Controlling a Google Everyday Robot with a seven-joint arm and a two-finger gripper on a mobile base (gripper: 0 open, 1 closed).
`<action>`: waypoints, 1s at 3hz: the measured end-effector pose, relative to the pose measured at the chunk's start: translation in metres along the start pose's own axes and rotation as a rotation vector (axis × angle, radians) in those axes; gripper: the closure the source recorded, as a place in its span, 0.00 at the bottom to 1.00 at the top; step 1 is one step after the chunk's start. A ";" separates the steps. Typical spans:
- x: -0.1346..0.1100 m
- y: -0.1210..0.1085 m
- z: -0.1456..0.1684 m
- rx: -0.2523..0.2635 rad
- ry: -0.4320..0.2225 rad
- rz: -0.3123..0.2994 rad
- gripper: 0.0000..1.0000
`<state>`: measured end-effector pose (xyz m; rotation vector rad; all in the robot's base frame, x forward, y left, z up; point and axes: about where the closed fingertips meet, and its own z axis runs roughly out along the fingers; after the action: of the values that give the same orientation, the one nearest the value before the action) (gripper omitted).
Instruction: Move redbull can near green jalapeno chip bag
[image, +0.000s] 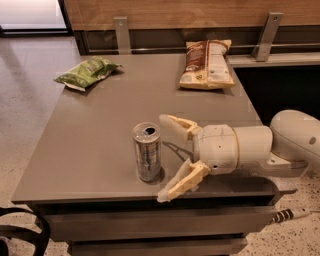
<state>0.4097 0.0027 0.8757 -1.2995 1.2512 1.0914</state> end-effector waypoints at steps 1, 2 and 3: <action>0.002 0.003 0.016 -0.029 -0.025 0.000 0.00; 0.001 0.004 0.017 -0.033 -0.024 -0.002 0.18; 0.000 0.005 0.019 -0.037 -0.023 -0.004 0.41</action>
Offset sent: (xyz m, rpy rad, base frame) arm -0.0025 0.0140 -0.0034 0.0211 0.0027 0.0282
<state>0.4052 0.0216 0.8735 -1.3127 1.2159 1.1289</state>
